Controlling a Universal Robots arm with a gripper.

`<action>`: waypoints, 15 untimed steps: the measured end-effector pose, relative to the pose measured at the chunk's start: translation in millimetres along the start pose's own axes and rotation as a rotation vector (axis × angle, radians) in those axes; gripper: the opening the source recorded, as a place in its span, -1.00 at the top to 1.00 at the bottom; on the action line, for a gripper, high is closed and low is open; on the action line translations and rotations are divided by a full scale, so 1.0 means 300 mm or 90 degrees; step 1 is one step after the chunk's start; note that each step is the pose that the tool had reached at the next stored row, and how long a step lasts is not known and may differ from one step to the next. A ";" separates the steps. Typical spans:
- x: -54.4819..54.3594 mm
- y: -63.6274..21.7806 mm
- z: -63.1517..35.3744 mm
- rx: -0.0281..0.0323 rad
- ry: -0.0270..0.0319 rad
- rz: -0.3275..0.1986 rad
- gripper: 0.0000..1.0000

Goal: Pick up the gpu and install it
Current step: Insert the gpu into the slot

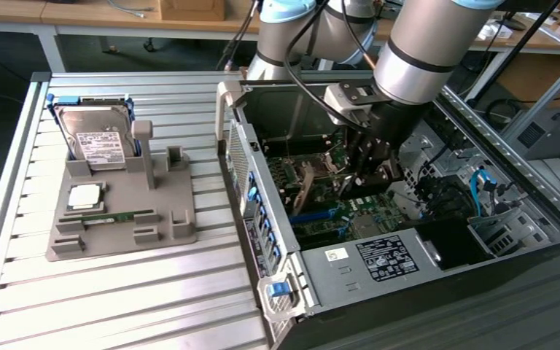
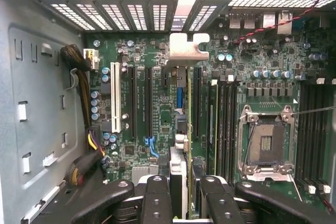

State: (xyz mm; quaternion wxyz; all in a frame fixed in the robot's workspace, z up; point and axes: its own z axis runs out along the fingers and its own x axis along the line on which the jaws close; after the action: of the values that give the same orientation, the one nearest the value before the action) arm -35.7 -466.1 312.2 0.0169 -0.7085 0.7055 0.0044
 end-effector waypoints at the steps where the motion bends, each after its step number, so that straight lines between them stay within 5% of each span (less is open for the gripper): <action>1: -0.001 0.002 0.001 0.0000 0.0000 0.000 0.47; 15: -0.030 0.026 0.018 0.0001 -0.0002 0.000 0.47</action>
State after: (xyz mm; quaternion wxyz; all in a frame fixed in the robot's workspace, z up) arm -43.4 -456.8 307.0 0.0171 -0.7085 0.7055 0.0044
